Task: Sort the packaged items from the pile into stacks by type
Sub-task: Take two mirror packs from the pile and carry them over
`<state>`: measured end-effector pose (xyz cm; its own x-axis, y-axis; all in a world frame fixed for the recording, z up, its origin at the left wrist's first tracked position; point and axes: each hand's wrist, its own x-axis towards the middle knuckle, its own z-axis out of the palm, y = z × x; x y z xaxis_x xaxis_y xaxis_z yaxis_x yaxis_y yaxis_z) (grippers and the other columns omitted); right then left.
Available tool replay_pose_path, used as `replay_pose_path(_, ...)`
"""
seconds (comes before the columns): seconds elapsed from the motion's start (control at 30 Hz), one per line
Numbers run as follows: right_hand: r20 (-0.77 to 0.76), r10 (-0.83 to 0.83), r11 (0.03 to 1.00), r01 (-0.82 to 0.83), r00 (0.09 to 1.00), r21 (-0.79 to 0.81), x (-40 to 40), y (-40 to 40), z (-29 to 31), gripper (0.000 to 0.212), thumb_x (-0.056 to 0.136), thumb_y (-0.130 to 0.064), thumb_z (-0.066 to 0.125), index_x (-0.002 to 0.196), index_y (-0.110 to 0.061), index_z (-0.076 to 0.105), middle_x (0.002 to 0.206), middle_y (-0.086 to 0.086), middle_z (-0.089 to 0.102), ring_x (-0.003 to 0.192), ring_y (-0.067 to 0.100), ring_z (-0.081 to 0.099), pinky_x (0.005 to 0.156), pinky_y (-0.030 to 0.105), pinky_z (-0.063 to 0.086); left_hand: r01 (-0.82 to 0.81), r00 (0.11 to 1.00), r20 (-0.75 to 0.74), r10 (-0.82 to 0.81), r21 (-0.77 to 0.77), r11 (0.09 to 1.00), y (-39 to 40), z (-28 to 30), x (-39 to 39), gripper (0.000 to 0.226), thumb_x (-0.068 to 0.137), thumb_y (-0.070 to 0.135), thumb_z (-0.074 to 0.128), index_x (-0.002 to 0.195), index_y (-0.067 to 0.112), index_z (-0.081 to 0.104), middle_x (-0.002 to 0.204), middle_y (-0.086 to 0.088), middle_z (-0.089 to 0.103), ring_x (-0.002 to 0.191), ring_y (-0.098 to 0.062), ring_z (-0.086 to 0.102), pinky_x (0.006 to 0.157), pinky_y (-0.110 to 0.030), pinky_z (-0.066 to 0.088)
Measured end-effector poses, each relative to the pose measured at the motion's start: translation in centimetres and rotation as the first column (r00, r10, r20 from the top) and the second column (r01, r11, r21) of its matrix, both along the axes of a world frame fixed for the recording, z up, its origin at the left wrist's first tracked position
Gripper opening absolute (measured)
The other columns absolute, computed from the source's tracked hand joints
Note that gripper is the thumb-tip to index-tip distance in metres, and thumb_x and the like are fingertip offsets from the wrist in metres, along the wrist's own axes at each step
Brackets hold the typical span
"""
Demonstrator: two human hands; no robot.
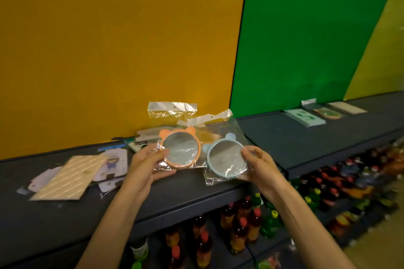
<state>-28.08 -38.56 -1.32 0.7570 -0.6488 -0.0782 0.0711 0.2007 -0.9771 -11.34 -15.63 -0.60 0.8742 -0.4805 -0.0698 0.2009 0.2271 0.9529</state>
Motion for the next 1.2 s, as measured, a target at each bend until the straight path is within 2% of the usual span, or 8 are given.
replay_pose_path(0.2,0.019,-0.02,0.991,0.017,1.0,0.13,-9.5,-10.6,-1.4,0.032,0.097,-0.01,0.048,0.123,-0.003,0.065,0.113,0.018,0.072,0.095,0.029,0.072,0.069,0.036,0.059,0.086,0.995,-0.052,-0.086,-0.001,0.996,-11.5,-0.6,-6.8,0.027,0.091,0.006,0.064,0.118,0.007,0.063,0.114,-0.019,0.069,0.093,-0.033,0.069,0.057,-0.037,0.06)
replay_pose_path(0.27,0.041,-0.06,0.989,0.054,0.997,0.14,-13.0,-14.1,-1.7,0.03,0.097,-0.006,0.047,0.119,0.0,0.066,0.107,0.02,0.072,0.088,0.027,0.073,0.066,0.035,0.059,0.089,0.994,-0.066,-0.089,0.004,0.996,-15.7,-0.8,-9.2,0.028,0.09,0.004,0.062,0.118,0.003,0.06,0.11,-0.022,0.066,0.087,-0.033,0.067,0.055,-0.038,0.06)
replay_pose_path(0.47,0.081,-0.179,0.975,0.165,0.981,0.15,-21.9,-24.2,-2.5,0.021,0.099,-0.007,0.051,0.112,0.001,0.065,0.092,0.013,0.071,0.077,0.019,0.072,0.063,0.03,0.06,0.143,0.989,-0.042,-0.141,0.027,0.989,-28.0,-0.6,-17.4,0.012,0.089,0.001,0.056,0.092,0.009,0.063,0.092,-0.017,0.062,0.075,-0.027,0.065,0.055,-0.039,0.06)
replay_pose_path(0.63,0.09,-0.261,0.955,0.244,0.961,0.17,-27.3,-31.1,-2.6,0.021,0.099,-0.009,0.053,0.114,0.0,0.064,0.094,0.013,0.071,0.079,0.021,0.072,0.062,0.032,0.06,0.173,0.985,-0.026,-0.173,0.033,0.984,-35.6,-0.5,-22.3,0.015,0.091,0.006,0.058,0.102,0.009,0.067,0.096,-0.013,0.068,0.084,-0.022,0.068,0.064,-0.04,0.061)
replay_pose_path(0.87,0.088,-0.315,0.942,0.3,0.945,0.147,-30.8,-39.3,-2.6,0.016,0.098,-0.009,0.056,0.105,-0.004,0.069,0.098,0.014,0.074,0.091,0.025,0.071,0.068,0.036,0.062,0.145,0.989,0.0,-0.145,0.018,0.989,-44.5,0.0,-24.9,0.012,0.094,0.006,0.058,0.099,0.011,0.068,0.085,-0.005,0.071,0.077,-0.017,0.07,0.058,-0.033,0.06)
replay_pose_path(1.0,0.067,-0.321,0.942,0.312,0.945,0.122,-30.6,-44.3,-3.0,0.014,0.098,-0.009,0.056,0.102,-0.002,0.068,0.092,0.012,0.074,0.087,0.025,0.07,0.073,0.04,0.063,0.077,0.997,-0.017,-0.078,-0.035,0.996,-49.8,-0.3,-24.8,0.011,0.094,0.007,0.06,0.102,0.01,0.067,0.093,-0.006,0.07,0.083,-0.018,0.069,0.055,-0.029,0.06)
replay_pose_path(1.1,0.055,-0.303,0.95,0.298,0.951,0.09,-29.7,-48.6,-3.0,0.017,0.098,-0.008,0.056,0.106,0.0,0.068,0.095,0.015,0.074,0.09,0.027,0.07,0.081,0.044,0.06,0.021,1.0,-0.007,-0.022,-0.04,0.999,-54.0,-1.2,-24.1,0.011,0.095,0.009,0.061,0.104,0.01,0.066,0.095,-0.008,0.069,0.081,-0.018,0.067,0.054,-0.025,0.059)
replay_pose_path(1.2,0.027,-0.309,0.948,0.306,0.951,0.083,-28.0,-53.2,-2.8,0.014,0.098,-0.007,0.056,0.1,-0.002,0.069,0.088,0.012,0.074,0.08,0.023,0.071,0.079,0.045,0.059,-0.032,0.999,-0.016,0.031,-0.042,0.999,-57.9,-1.7,-22.9,0.017,0.096,0.01,0.06,0.112,0.01,0.065,0.089,-0.008,0.069,0.073,-0.016,0.065,0.053,-0.023,0.058)
